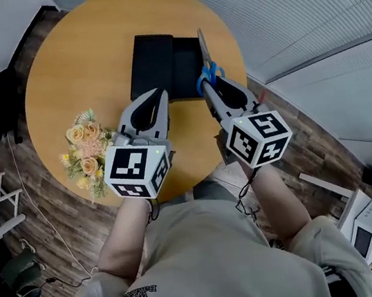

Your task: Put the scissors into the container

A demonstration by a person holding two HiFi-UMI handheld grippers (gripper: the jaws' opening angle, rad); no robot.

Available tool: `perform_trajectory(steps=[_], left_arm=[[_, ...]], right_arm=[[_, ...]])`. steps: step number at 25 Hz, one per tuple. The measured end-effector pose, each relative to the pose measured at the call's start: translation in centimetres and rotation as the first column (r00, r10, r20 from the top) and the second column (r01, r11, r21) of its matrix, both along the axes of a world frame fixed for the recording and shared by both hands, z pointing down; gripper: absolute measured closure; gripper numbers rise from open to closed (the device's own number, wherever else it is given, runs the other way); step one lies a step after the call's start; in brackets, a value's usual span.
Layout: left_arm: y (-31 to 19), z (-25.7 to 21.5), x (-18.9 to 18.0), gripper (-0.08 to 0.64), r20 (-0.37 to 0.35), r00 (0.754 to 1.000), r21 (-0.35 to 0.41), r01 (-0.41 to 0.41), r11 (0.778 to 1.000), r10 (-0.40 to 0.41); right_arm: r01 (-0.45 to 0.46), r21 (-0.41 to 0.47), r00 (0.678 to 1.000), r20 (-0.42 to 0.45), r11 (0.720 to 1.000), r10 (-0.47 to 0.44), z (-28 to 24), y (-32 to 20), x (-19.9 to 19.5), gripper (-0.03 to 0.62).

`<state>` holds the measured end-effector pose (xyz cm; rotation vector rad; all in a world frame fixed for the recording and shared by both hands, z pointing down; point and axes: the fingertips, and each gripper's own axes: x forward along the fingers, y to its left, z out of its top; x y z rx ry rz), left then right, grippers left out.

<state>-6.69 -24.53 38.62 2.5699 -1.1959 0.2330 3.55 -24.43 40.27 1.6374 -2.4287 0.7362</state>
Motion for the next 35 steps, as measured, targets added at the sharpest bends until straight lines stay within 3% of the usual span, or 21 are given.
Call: perform_trajectory(steps=[14, 25, 35], left_arm=[[-3.7, 8.0, 1.1, 0.537, 0.073, 0.997, -0.136, 0.031, 0.990, -0.021], [-5.3, 12.6, 1.2, 0.537, 0.087, 0.996, -0.218, 0.043, 0.975, -0.024], [-5.6, 15.2, 1.3, 0.538, 0.098, 0.995, -0.266, 0.053, 0.963, -0.028]], right_arm=[[-0.055, -0.215, 0.998, -0.016, 0.975, 0.053, 10.4, -4.0, 1.3, 0.495], [-0.021, -0.327, 0.998, -0.067, 0.945, -0.001, 16.6, -5.3, 0.0, 0.495], [-0.065, -0.491, 0.995, -0.099, 0.869, 0.018, 22.9, -5.9, -0.2, 0.495]])
